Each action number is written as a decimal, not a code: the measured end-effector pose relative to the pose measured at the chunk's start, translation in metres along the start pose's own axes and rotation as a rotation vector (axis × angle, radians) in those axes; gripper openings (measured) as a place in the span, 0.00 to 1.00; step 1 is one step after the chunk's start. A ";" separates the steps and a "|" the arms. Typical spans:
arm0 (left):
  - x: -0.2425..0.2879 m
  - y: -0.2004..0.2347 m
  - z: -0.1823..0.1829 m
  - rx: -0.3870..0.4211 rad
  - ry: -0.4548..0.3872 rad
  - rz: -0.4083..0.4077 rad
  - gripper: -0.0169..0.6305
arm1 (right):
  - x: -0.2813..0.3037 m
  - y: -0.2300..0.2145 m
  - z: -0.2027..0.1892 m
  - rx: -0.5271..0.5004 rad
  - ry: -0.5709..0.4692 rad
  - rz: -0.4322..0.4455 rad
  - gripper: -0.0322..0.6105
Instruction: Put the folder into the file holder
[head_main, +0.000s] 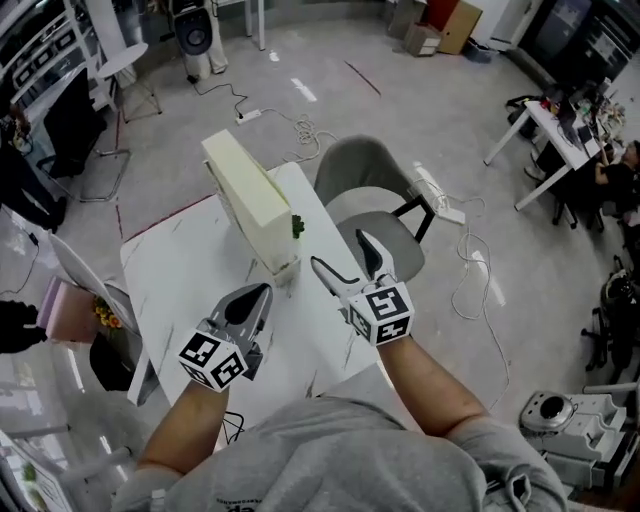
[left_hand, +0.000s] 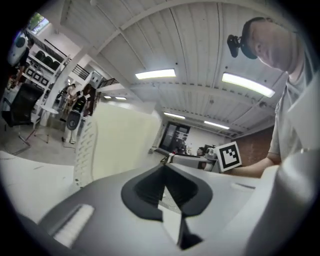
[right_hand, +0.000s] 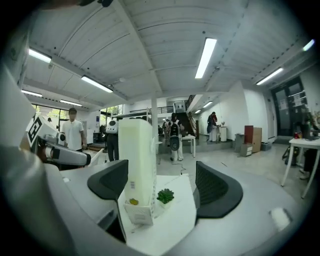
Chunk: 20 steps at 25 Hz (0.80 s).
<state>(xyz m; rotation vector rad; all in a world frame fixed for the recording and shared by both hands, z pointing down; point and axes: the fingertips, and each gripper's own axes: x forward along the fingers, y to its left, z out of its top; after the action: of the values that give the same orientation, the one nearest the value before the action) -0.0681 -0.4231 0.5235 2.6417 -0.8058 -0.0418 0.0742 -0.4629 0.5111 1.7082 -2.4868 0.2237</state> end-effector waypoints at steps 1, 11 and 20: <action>0.012 -0.015 -0.003 0.006 0.013 -0.035 0.12 | -0.019 -0.017 0.003 0.017 -0.010 -0.034 0.67; 0.148 -0.226 -0.030 0.086 0.107 -0.436 0.12 | -0.294 -0.167 0.004 0.107 -0.086 -0.422 0.60; 0.189 -0.478 -0.086 0.118 0.205 -0.779 0.12 | -0.614 -0.191 -0.029 0.172 -0.112 -0.803 0.32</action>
<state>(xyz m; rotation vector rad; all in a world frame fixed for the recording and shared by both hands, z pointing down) 0.3557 -0.1308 0.4454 2.8379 0.3191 0.0723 0.4725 0.0382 0.4403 2.6709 -1.6700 0.2618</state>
